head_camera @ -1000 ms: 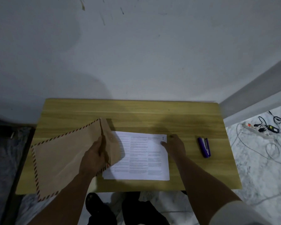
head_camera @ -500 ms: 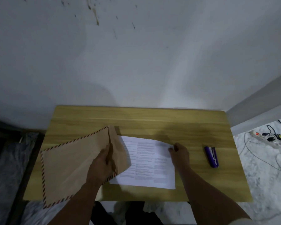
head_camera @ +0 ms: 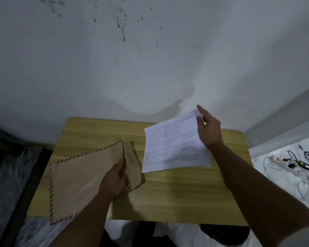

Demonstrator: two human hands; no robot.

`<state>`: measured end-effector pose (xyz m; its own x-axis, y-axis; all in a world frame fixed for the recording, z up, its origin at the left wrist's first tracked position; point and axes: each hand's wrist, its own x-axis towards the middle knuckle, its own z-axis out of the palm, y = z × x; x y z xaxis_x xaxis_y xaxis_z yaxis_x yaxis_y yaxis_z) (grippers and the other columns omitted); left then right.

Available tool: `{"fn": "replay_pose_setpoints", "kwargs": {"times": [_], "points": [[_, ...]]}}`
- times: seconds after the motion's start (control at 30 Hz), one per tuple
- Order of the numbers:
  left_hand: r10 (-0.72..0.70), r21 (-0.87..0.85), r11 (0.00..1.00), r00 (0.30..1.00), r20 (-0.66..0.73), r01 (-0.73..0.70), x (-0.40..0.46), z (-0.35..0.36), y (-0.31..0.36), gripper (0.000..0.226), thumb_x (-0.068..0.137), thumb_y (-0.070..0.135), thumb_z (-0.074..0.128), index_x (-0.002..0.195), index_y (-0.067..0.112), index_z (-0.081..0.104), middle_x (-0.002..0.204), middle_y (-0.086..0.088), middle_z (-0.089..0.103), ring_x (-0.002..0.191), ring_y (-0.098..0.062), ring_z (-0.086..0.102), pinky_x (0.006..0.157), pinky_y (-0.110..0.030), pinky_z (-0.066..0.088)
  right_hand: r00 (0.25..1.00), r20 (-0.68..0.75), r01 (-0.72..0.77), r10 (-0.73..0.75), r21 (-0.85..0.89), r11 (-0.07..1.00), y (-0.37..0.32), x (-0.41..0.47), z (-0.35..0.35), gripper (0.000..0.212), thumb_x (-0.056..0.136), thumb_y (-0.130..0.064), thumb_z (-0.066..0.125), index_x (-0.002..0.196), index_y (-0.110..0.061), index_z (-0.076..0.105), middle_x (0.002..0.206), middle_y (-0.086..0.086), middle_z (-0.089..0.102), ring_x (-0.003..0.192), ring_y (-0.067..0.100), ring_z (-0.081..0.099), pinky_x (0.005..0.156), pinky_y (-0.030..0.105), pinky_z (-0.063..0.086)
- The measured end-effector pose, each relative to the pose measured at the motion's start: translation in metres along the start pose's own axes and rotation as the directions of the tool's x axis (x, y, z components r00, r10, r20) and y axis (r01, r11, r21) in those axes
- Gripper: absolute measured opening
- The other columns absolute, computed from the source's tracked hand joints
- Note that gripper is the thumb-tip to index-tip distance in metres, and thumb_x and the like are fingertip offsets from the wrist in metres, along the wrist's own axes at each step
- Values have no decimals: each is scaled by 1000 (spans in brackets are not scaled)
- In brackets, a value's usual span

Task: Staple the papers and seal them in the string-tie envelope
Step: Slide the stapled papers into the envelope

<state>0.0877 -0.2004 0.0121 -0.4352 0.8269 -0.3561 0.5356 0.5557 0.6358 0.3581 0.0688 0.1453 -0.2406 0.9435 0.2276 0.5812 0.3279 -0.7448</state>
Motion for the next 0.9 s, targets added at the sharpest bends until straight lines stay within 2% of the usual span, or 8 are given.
{"fn": "replay_pose_setpoints", "kwargs": {"times": [0.13, 0.3, 0.4, 0.47, 0.53, 0.67, 0.8, 0.9], "points": [[-4, -37, 999, 1000, 6, 4, 4, -1, -2, 68, 100, 22, 52, 160, 37, 24, 129, -7, 68, 99, -25, 68, 87, -37, 57, 999, 21, 35, -36, 51, 998, -32, 24, -10, 43, 103, -24, 53, 146, -28, 54, 132, -1, 68, 96, 4, 65, 93, 22, 51], [-20, -53, 998, 1000, 4, 20, 3, 0, 3, 66, 102, 25, 51, 160, 35, 23, 141, -4, 61, 114, -26, 65, 95, -38, 54, 987, 156, 24, -32, 49, 999, -47, 21, 4, 44, 102, -20, 53, 144, -31, 55, 134, 1, 67, 116, 12, 65, 104, 35, 52], [-41, -48, 998, 999, 10, 42, 3, 0, 3, 65, 103, 24, 48, 161, 38, 21, 138, -5, 62, 110, -26, 65, 90, -36, 52, 978, 210, 7, -11, 21, 1000, -47, 5, 22, 44, 103, -16, 52, 145, -27, 54, 137, 2, 65, 122, 14, 62, 108, 30, 47], [-57, -49, 997, 998, 9, 57, 4, 1, 4, 68, 102, 17, 47, 161, 37, 20, 117, -6, 67, 92, -21, 64, 81, -32, 50, 972, 233, 6, -3, -13, 1000, -43, -2, 35, 44, 103, -15, 51, 145, -25, 55, 137, 2, 65, 121, 14, 63, 104, 21, 44], [-51, -49, 997, 999, 9, 51, 3, 3, 4, 71, 99, 13, 48, 161, 35, 21, 104, -4, 65, 84, -19, 61, 76, -31, 48, 970, 242, 17, -3, -56, 998, -39, -6, 46, 43, 103, -16, 49, 145, -24, 55, 125, 6, 72, 99, 14, 66, 89, 16, 44], [-9, -42, 999, 1000, 20, 10, 3, 4, -1, 71, 98, 18, 49, 161, 36, 20, 122, -8, 67, 99, -27, 66, 87, -39, 55, 966, 257, 24, -6, -66, 998, -39, -10, 62, 42, 104, -19, 47, 146, -23, 55, 91, 2, 70, 74, 3, 51, 79, 18, 40], [33, 11, 999, 999, 35, -33, 1, 6, -5, 72, 98, 20, 49, 162, 32, 17, 126, -17, 65, 101, -36, 66, 89, -48, 57, 965, 259, 56, -38, -65, 996, -45, -4, 72, 42, 105, -24, 45, 146, -23, 54, 104, 10, 76, 79, 16, 62, 78, 19, 42], [30, 31, 999, 998, 48, -31, -1, 5, -7, 75, 95, 25, 48, 162, 32, 15, 132, -18, 61, 106, -37, 64, 91, -47, 56, 965, 258, 70, -45, -91, 993, -47, 1, 74, 42, 105, -20, 45, 146, -25, 54, 86, 2, 71, 72, 13, 57, 74, 20, 41]]}}
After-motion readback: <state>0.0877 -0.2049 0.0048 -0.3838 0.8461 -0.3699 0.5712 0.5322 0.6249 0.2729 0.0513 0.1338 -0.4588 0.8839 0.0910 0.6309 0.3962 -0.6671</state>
